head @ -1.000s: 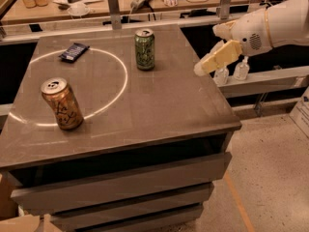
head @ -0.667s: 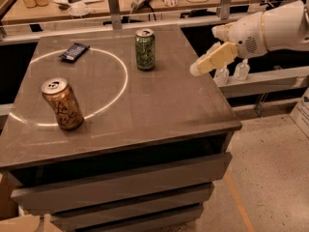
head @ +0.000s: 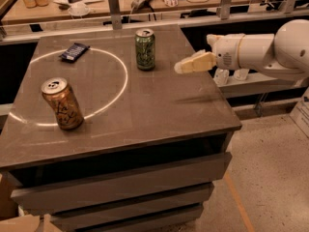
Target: Move green can near orange can
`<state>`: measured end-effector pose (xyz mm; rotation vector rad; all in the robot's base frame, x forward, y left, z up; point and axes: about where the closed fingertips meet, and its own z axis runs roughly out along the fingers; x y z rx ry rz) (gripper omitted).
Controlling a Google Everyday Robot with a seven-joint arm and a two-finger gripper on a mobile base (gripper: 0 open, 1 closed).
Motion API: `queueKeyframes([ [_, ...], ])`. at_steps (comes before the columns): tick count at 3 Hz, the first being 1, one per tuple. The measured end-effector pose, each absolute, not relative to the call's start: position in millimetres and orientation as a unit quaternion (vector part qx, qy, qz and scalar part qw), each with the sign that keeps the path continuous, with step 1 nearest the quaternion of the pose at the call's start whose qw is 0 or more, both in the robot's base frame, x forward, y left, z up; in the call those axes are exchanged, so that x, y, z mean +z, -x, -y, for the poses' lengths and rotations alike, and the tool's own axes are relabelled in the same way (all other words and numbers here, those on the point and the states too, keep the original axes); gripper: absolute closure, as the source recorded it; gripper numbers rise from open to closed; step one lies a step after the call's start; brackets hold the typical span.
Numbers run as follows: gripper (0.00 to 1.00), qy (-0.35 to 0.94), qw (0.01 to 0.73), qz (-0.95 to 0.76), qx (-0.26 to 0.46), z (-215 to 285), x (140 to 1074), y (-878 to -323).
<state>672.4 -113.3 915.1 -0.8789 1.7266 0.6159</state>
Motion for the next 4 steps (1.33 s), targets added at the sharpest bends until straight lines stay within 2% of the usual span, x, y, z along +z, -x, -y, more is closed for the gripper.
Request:
queueKeyframes([
  [2,0.0,0.36,0.563,-0.694,0.266,84,908,-750],
  [4,0.0,0.403,0.554,-0.653,0.322,11,908,-773],
])
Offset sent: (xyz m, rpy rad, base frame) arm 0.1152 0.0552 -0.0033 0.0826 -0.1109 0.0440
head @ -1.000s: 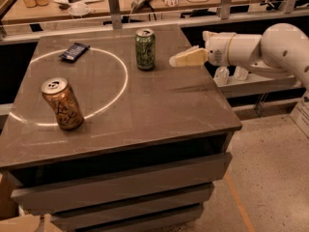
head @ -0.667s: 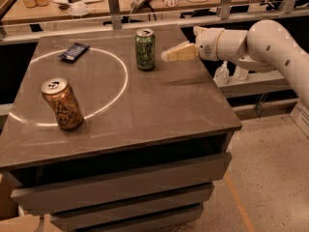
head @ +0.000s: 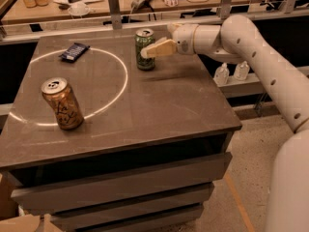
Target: Move green can near orange can
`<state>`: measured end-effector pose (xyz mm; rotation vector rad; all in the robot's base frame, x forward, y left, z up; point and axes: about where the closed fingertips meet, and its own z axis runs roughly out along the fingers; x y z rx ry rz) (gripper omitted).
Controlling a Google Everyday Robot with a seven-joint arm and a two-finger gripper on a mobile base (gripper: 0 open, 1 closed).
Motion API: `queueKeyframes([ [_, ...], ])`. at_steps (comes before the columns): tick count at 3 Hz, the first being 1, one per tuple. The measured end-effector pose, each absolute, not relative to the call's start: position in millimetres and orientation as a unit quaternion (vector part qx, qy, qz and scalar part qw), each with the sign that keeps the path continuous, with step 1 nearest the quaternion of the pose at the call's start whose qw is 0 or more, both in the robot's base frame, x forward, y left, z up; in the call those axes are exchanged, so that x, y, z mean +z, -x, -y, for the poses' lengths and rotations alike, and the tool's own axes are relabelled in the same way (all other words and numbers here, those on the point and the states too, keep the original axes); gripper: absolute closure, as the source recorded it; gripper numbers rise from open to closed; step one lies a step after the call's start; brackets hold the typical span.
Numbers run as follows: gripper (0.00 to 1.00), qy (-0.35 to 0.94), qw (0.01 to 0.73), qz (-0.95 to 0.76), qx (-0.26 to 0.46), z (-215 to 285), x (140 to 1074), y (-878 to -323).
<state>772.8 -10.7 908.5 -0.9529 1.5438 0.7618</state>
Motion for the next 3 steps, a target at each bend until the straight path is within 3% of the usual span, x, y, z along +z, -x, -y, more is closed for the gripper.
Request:
queueKeyframes([
  [1,0.0,0.409,0.541,-0.642,0.357,-20,897,-778],
  [2,0.15,0.414,0.533,-0.634,0.378,-32,889,-782],
  [3,0.39,0.413,0.523,-0.64,0.382,-29,881,-776],
])
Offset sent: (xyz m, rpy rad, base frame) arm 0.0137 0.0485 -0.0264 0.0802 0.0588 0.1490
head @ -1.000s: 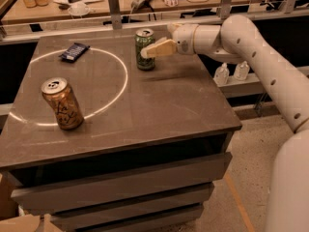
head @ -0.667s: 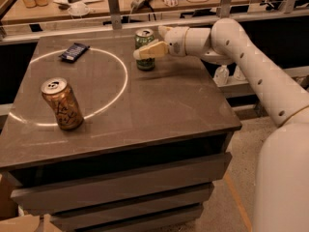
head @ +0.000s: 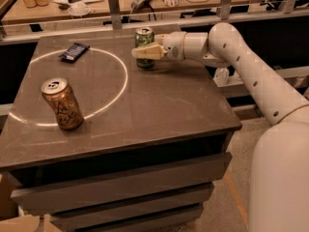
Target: Move green can near orange can
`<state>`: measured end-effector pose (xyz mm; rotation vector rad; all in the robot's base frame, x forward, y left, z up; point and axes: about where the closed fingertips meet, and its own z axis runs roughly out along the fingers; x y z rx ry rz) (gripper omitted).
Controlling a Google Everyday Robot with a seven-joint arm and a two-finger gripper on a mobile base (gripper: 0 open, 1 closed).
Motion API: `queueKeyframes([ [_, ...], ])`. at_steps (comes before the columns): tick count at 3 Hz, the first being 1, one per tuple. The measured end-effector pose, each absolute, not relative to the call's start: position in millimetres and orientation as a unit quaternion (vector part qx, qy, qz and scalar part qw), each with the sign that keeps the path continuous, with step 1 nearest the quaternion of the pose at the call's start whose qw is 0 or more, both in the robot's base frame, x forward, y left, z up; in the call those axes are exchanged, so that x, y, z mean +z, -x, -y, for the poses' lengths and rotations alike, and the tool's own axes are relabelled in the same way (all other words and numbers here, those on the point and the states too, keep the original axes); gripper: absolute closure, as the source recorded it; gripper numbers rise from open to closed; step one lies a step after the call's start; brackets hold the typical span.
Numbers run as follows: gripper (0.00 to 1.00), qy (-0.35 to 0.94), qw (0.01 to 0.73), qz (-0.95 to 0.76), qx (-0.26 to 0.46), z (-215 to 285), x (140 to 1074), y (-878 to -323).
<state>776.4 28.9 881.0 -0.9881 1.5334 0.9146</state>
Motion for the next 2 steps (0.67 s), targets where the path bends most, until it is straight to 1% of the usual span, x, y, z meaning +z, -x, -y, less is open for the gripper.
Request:
queueKeyframes([
  [1,0.62,0.414,0.522,-0.639,0.384,-32.5,880.6,-776.3],
  [2,0.94,0.42,0.518,-0.637,0.387,-38.3,880.6,-772.9],
])
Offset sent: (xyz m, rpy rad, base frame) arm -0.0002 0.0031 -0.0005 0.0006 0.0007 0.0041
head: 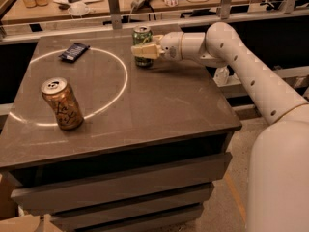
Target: Move green can near orange can
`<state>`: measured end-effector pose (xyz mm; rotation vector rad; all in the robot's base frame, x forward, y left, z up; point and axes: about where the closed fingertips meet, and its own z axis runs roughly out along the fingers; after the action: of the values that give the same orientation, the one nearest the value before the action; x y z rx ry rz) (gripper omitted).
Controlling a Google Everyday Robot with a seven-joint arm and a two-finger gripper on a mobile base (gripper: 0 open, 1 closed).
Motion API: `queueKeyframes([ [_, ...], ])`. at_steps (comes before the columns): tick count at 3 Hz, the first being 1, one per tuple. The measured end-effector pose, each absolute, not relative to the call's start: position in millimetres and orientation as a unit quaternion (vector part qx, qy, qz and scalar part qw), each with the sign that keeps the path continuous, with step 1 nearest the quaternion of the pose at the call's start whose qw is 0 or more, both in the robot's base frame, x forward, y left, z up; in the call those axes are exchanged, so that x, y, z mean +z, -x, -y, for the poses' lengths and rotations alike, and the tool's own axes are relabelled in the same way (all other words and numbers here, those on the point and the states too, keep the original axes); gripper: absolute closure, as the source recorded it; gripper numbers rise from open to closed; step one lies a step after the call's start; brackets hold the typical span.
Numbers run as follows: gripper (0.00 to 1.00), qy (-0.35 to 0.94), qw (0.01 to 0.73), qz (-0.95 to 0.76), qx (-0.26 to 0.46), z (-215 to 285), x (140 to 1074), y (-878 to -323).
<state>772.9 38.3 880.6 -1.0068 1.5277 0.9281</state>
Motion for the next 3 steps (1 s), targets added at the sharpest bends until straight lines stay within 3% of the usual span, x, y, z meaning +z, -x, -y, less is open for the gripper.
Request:
queueKeyframes([
  [1,1.0,0.467,0.491,-0.617,0.4,-59,887,-741],
  [3,1.0,0.523,0.463,-0.551,0.457,-129,902,-656],
])
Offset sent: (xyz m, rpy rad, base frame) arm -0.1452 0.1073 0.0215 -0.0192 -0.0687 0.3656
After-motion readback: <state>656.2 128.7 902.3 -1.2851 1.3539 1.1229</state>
